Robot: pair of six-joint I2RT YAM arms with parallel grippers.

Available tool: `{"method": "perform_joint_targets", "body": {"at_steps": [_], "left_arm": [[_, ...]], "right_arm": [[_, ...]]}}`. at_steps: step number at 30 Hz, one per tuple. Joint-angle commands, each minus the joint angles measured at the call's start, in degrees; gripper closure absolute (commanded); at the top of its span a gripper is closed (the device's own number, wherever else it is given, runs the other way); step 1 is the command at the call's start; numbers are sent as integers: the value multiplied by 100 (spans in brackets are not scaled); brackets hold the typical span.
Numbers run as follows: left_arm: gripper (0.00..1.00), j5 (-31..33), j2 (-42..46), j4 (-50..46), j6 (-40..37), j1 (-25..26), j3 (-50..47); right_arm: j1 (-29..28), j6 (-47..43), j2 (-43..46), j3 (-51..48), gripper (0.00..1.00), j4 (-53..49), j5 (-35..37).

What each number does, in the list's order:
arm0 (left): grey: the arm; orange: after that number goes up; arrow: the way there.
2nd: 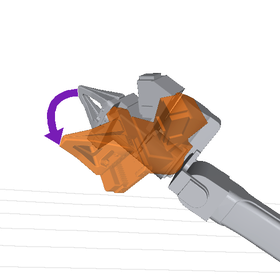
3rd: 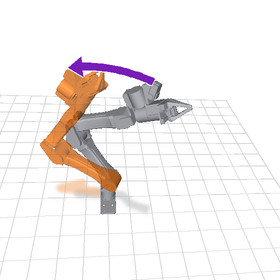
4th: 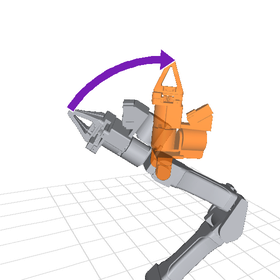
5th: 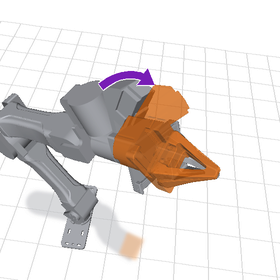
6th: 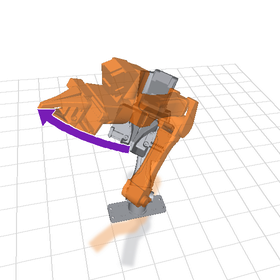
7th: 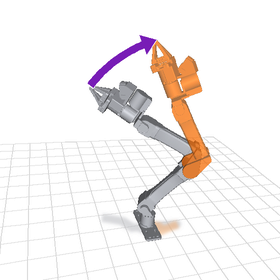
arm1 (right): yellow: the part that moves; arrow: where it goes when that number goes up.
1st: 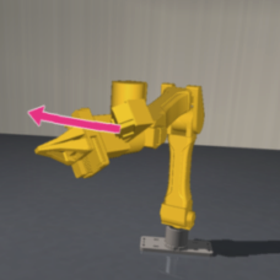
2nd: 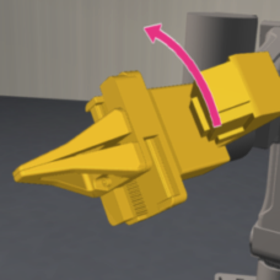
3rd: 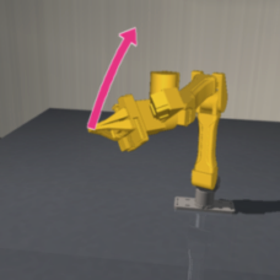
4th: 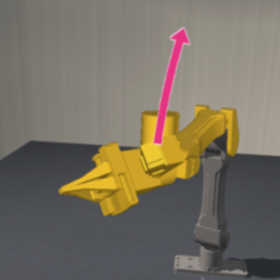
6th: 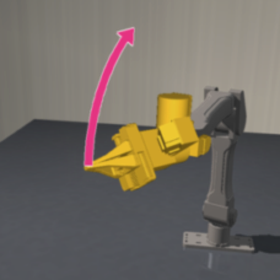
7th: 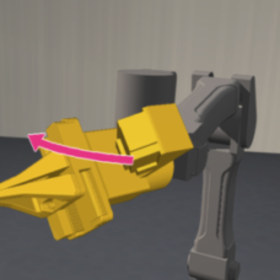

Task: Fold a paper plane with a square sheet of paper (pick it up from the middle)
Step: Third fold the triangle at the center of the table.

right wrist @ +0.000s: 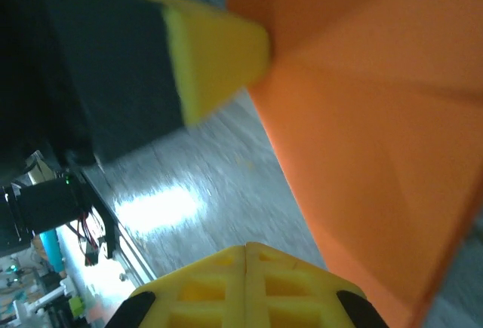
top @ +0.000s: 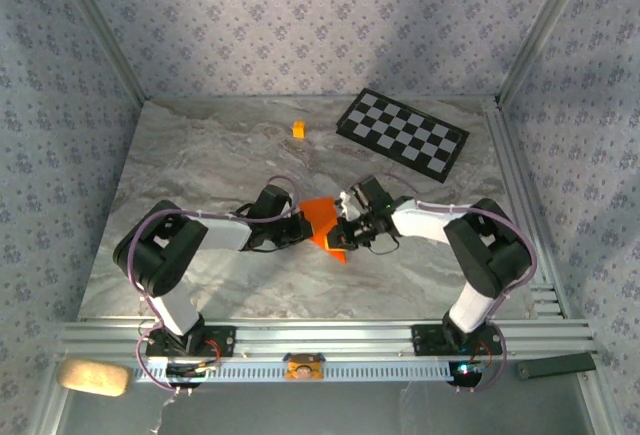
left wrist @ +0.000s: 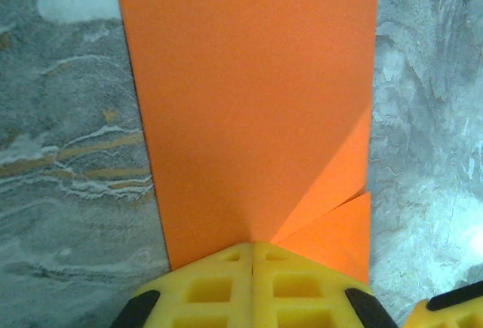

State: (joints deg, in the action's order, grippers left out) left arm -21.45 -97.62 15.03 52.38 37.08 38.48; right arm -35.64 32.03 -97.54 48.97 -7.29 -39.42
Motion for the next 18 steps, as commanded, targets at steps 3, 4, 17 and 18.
{"method": "perform_joint_targets", "body": {"at_steps": [3, 4, 17, 18], "left_arm": [[97, 203, -231, -604, -172, -45, -12], [97, 203, -239, -617, -184, -56, -3], [97, 103, -244, -650, -283, -100, 65], [97, 69, -255, -663, -320, -96, 82]], "right_arm": [[-26, -191, -519, 308, 96, -441, 274], [-23, -201, -531, 240, 96, -432, 277], [299, -62, 805, -1494, 96, -85, 253], [332, -42, 923, -1505, 96, -95, 245]]}}
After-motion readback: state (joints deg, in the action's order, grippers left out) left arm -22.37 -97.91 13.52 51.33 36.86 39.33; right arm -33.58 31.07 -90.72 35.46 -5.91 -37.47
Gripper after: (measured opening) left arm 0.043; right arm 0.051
